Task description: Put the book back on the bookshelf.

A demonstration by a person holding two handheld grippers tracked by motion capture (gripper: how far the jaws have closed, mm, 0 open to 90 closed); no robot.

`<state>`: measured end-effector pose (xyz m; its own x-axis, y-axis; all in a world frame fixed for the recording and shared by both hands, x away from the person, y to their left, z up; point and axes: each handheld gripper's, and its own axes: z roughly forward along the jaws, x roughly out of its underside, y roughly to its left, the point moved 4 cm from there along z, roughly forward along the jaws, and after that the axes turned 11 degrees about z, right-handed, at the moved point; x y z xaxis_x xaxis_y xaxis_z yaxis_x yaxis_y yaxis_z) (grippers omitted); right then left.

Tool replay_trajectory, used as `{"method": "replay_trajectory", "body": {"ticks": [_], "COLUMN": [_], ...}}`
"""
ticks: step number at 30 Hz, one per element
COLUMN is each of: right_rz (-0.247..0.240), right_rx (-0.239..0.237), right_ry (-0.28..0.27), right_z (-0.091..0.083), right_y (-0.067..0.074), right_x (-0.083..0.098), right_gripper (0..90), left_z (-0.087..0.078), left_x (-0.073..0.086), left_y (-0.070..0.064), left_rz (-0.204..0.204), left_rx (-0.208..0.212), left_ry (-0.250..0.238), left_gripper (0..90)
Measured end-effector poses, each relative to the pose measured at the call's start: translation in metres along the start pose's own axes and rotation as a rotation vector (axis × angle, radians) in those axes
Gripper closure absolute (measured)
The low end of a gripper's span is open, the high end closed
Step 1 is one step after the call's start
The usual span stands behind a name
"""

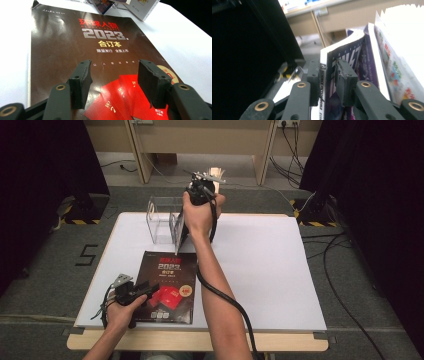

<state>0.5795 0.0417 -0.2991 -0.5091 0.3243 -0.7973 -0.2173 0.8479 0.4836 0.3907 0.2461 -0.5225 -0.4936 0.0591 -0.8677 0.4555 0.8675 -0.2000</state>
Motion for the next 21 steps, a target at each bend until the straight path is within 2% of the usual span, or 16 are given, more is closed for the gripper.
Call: {"method": "replay_trajectory", "body": {"ticks": [8,13,18,21], "right_rz": [0.046,0.055,0.052,0.068], "right_rx": [0.018,0.04,0.069,0.078], "right_ry": [0.101,0.108,0.117,0.129], "right_z": [-0.001,-0.003,0.001,0.005], "right_y": [-0.003,-0.003,-0.006,-0.008], "right_x": [-0.011,-0.017,-0.015,-0.014], "right_gripper": [72.6,71.5,68.9,68.8], "left_z": [0.0,0.0,-0.001,-0.001], "left_x": [0.0,0.0,-0.001,0.0], "left_y": [0.0,0.0,-0.001,0.0], "left_rz": [0.0,0.0,0.006,0.005], "left_rx": [0.001,0.002,0.003,0.003], "left_ry": [-0.001,-0.002,-0.002,-0.002], "left_gripper": [43.5,43.5,43.5,43.5]}}
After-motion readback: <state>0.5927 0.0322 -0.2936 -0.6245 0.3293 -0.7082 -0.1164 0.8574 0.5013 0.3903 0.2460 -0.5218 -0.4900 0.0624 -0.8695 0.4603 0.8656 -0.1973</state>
